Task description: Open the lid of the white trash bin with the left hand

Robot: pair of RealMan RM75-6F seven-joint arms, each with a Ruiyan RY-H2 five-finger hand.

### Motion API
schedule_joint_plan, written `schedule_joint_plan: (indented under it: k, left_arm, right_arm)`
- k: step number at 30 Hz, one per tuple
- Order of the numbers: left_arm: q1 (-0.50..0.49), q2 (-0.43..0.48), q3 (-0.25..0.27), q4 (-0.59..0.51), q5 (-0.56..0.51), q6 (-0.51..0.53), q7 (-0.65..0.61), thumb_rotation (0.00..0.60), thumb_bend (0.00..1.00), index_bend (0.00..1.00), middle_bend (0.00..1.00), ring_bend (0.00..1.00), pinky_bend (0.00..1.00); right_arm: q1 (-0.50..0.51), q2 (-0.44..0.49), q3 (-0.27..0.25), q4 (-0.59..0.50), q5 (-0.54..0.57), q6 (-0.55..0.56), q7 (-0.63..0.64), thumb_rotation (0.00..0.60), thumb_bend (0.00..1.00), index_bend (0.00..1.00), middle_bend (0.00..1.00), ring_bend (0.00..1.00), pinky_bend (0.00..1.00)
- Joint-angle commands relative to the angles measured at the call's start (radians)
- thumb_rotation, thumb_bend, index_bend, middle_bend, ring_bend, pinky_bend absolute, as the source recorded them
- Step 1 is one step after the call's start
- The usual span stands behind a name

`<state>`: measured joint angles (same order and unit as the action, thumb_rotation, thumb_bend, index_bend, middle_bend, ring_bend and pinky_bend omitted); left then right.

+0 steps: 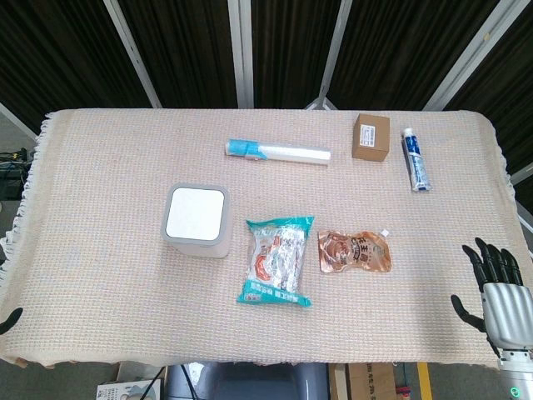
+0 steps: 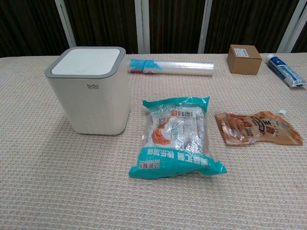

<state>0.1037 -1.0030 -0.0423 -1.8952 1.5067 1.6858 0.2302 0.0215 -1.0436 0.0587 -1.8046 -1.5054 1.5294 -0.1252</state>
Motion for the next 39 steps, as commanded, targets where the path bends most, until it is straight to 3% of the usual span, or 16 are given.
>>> schedule_joint_plan:
  k: [1, 22, 25, 29, 34, 39]
  left_arm:
    - [-0.001, 0.003, -0.003, 0.0, -0.006, -0.002, -0.005, 0.6, 0.25, 0.23, 0.17, 0.0, 0.05]
    - [-0.006, 0.003, 0.004, -0.004, 0.006, -0.012, -0.007, 0.6, 0.25, 0.23, 0.17, 0.01, 0.06]
    - [-0.012, 0.018, 0.011, -0.009, 0.021, -0.027, -0.048, 0.6, 0.25, 0.23, 0.2, 0.1, 0.14]
    - [-0.061, 0.035, -0.022, 0.021, 0.053, -0.051, -0.061, 0.6, 0.26, 0.23, 0.29, 0.25, 0.29]
    - [-0.228, 0.124, -0.091, -0.054, 0.021, -0.264, -0.007, 0.6, 0.3, 0.22, 0.48, 0.45, 0.46]
    - [-0.353, 0.149, -0.143, -0.101, -0.044, -0.42, 0.048, 0.6, 0.4, 0.22, 0.65, 0.61, 0.6]
  right_arm:
    - [0.0, 0.003, -0.003, -0.001, -0.003, -0.003, -0.003, 0.6, 0.3, 0.12, 0.01, 0.01, 0.0]
    - [-0.005, 0.02, -0.009, -0.017, -0.002, -0.003, -0.016, 0.6, 0.3, 0.12, 0.01, 0.01, 0.0]
    - [-0.007, 0.02, -0.009, -0.02, 0.0, 0.0, -0.019, 0.6, 0.3, 0.12, 0.01, 0.01, 0.0]
    - [-0.001, 0.01, -0.011, -0.023, 0.023, -0.024, -0.04, 0.6, 0.3, 0.12, 0.01, 0.01, 0.0]
    - [0.003, 0.0, -0.019, -0.031, 0.024, -0.039, -0.08, 0.6, 0.3, 0.12, 0.01, 0.01, 0.0]
    - [0.006, -0.006, -0.019, -0.032, 0.034, -0.048, -0.097, 0.6, 0.3, 0.12, 0.01, 0.01, 0.0]
